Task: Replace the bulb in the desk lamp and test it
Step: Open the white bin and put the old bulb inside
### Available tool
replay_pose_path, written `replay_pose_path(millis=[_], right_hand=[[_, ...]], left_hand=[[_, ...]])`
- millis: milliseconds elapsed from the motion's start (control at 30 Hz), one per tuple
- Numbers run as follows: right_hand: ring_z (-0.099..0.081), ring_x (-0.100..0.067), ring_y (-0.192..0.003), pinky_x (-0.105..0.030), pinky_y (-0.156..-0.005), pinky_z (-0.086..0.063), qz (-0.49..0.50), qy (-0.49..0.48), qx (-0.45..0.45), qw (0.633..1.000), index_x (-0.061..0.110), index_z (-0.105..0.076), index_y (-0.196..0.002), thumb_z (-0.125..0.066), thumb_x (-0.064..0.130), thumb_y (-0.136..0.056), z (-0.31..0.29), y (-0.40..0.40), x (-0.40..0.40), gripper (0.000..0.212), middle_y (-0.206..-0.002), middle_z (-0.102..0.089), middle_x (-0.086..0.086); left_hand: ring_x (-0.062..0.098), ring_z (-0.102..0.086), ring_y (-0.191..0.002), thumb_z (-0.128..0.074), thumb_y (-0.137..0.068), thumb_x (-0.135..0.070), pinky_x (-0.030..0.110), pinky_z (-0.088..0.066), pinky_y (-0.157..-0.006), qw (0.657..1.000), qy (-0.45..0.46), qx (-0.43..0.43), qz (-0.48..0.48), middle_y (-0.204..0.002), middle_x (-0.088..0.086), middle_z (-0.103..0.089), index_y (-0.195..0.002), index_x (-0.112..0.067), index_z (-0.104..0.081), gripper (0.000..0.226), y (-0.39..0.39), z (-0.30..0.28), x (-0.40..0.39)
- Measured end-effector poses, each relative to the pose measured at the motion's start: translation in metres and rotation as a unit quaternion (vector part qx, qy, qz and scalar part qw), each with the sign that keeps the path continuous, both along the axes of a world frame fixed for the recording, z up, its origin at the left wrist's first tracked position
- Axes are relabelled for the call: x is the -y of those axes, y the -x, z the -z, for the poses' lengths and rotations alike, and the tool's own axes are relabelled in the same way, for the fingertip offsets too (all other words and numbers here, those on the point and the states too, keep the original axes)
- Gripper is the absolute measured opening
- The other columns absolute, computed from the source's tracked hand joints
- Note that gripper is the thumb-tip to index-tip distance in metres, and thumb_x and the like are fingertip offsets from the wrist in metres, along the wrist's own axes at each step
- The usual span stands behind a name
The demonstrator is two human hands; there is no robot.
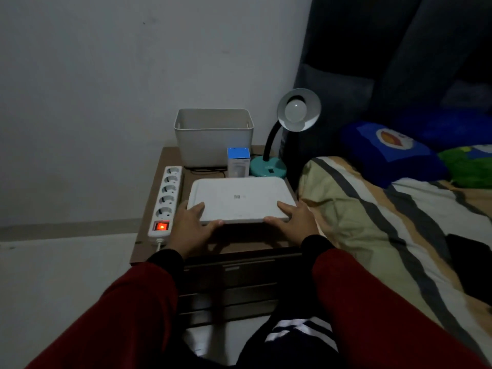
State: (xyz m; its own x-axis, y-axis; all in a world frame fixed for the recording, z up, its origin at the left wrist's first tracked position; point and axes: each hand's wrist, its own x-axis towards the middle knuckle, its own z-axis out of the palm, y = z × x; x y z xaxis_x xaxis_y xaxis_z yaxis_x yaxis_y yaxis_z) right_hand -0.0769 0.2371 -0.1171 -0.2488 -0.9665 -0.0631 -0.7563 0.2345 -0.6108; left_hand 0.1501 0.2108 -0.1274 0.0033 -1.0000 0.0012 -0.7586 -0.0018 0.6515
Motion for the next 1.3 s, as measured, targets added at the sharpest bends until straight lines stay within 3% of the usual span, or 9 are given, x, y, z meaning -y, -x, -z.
replay_pose_path(millis=[233, 400, 600, 767, 867, 933, 1133, 1300], right_hand=[[-0.046, -0.020, -0.132, -0.026, -0.110, -0.031, -0.027, -0.073, 0.037, 0.996, 0.010, -0.056, -0.131, -0.076, 0.036, -0.075, 0.028, 0.004, -0.009, 0.064, -0.142, -0.051, -0.007], [-0.033, -0.021, -0.140, -0.029, -0.113, -0.025, -0.112, -0.173, -0.072, 0.976, 0.010, -0.043, -0.141, -0.064, 0.043, -0.085, 0.030, 0.003, 0.004, 0.068, -0.152, -0.037, -0.006], [-0.042, -0.025, -0.132, -0.032, -0.107, -0.036, -0.125, -0.236, -0.151, 0.952, 0.006, -0.052, -0.132, -0.060, 0.040, -0.088, 0.017, 0.002, 0.042, 0.057, -0.144, -0.045, -0.009], [-0.042, -0.025, -0.132, -0.031, -0.106, -0.036, -0.116, -0.188, -0.180, 0.959, 0.010, -0.048, -0.136, -0.058, 0.037, -0.090, 0.000, 0.002, 0.083, 0.054, -0.144, -0.044, -0.009], [-0.049, -0.026, -0.125, -0.030, -0.101, -0.040, -0.104, -0.130, -0.171, 0.971, 0.012, -0.053, -0.130, -0.065, 0.037, -0.084, -0.004, -0.002, 0.113, 0.054, -0.136, -0.053, -0.010], [-0.046, -0.028, -0.127, -0.032, -0.105, -0.036, -0.113, -0.101, -0.164, 0.975, 0.017, -0.047, -0.136, -0.067, 0.036, -0.082, -0.004, -0.005, 0.131, 0.061, -0.138, -0.049, -0.012], [-0.043, -0.031, -0.127, -0.032, -0.108, -0.034, -0.099, -0.072, -0.082, 0.989, 0.022, -0.037, -0.143, -0.070, 0.028, -0.080, 0.010, -0.012, 0.171, 0.071, -0.140, -0.036, -0.015], [-0.046, -0.030, -0.123, -0.030, -0.106, -0.036, -0.091, -0.084, -0.034, 0.992, 0.022, -0.041, -0.140, -0.077, 0.026, -0.074, 0.024, -0.016, 0.190, 0.076, -0.137, -0.037, -0.014]], left_hand=[[0.029, -0.034, -0.138, -0.069, -0.081, -0.041, 0.031, -0.027, -0.115, 0.998, -0.053, 0.023, 0.019, -0.149, 0.019, -0.032, -0.139, -0.003, -0.045, 0.073, 0.003, 0.020, -0.025], [0.028, -0.042, -0.131, -0.061, -0.085, -0.049, 0.031, -0.036, -0.105, 0.985, -0.118, 0.102, 0.070, -0.141, 0.017, -0.046, -0.135, -0.005, -0.047, 0.068, 0.001, 0.019, -0.018], [0.030, -0.050, -0.123, -0.052, -0.090, -0.048, 0.033, -0.040, -0.101, 0.968, -0.150, 0.186, 0.073, -0.131, 0.017, -0.056, -0.124, -0.001, -0.054, 0.058, 0.008, 0.015, 0.016], [0.029, -0.043, -0.130, -0.051, -0.092, -0.045, 0.033, -0.037, -0.106, 0.961, -0.147, 0.224, 0.074, -0.139, 0.016, -0.049, -0.134, -0.002, -0.046, 0.061, 0.011, 0.004, 0.065], [0.031, -0.046, -0.126, -0.056, -0.090, -0.041, 0.035, -0.042, -0.102, 0.966, -0.137, 0.211, 0.064, -0.136, 0.019, -0.050, -0.132, -0.002, -0.048, 0.058, 0.012, -0.004, 0.096], [0.033, -0.051, -0.122, -0.057, -0.088, -0.040, 0.036, -0.045, -0.099, 0.966, -0.128, 0.217, 0.063, -0.133, 0.021, -0.052, -0.128, -0.001, -0.051, 0.055, 0.013, -0.009, 0.116], [0.032, -0.049, -0.126, -0.057, -0.089, -0.037, 0.035, -0.044, -0.104, 0.958, -0.130, 0.246, 0.065, -0.134, 0.020, -0.053, -0.131, 0.000, -0.052, 0.055, 0.010, -0.016, 0.167], [0.030, -0.048, -0.127, -0.057, -0.088, -0.040, 0.032, -0.042, -0.103, 0.950, -0.149, 0.267, 0.061, -0.137, 0.018, -0.051, -0.131, -0.003, -0.052, 0.058, 0.008, -0.018, 0.191]])
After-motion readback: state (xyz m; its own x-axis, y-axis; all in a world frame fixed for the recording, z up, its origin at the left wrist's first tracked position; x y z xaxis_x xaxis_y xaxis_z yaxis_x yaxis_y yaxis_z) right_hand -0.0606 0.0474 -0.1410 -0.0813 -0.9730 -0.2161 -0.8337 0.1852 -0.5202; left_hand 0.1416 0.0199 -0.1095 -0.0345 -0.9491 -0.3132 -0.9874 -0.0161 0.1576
